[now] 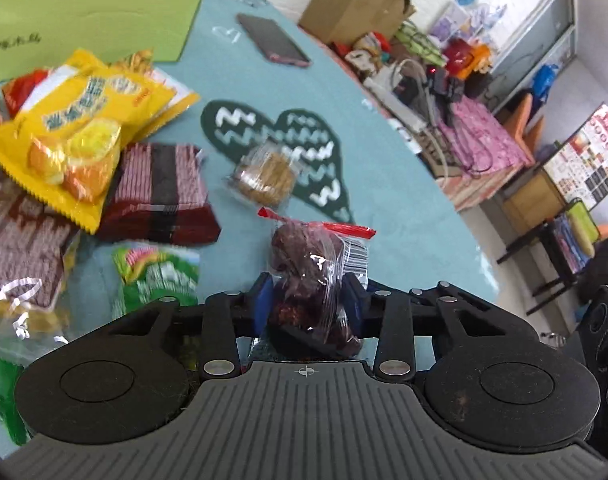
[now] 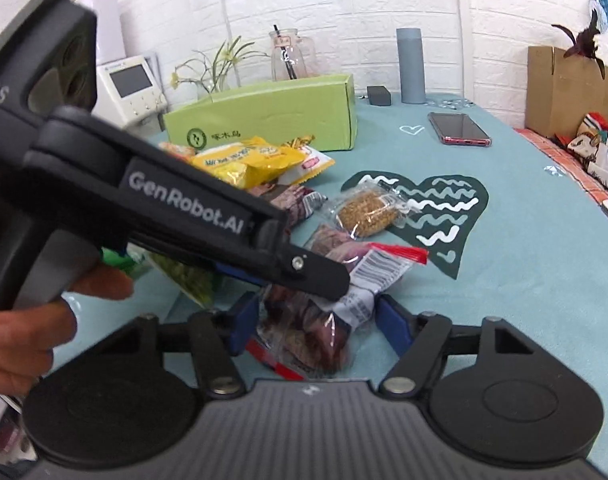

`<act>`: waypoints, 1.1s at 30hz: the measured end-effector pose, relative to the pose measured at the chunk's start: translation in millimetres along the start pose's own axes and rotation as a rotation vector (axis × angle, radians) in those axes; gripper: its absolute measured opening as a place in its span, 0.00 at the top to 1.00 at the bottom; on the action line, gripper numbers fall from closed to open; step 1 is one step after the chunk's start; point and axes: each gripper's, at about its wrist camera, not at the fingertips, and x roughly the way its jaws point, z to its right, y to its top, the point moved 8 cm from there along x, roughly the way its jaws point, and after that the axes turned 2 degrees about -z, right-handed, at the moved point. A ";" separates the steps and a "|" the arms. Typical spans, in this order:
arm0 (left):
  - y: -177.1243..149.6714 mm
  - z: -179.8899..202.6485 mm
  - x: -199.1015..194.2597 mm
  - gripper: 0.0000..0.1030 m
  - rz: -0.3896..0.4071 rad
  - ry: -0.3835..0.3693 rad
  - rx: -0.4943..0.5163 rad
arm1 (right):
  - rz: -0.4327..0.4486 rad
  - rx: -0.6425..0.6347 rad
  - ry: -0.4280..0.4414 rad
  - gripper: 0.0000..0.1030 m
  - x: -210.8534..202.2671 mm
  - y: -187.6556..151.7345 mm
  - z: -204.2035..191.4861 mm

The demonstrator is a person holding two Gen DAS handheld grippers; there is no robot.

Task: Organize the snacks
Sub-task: 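Place the red-date bag into the green box with the left gripper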

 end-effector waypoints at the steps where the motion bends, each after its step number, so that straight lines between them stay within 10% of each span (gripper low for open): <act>1: 6.7 1.7 -5.6 0.85 0.011 -0.018 0.000 | 0.017 -0.006 0.000 0.32 -3.1 7.9 -0.4; 6: 61.1 -2.4 -40.7 0.85 0.125 -0.029 0.016 | 0.120 -0.113 -0.018 0.32 5.1 71.9 -16.2; 17: 223.2 -135.9 -93.2 0.82 0.326 0.257 -0.022 | 0.160 -0.260 0.187 0.32 153.8 242.3 -81.1; 26: 237.4 -263.2 -61.4 0.83 0.218 0.392 -0.145 | -0.027 -0.266 0.299 0.31 279.4 244.0 -128.3; 33: 227.7 -232.2 -105.0 0.39 0.356 0.333 -0.095 | 0.082 -0.276 0.248 0.15 220.6 261.1 -111.4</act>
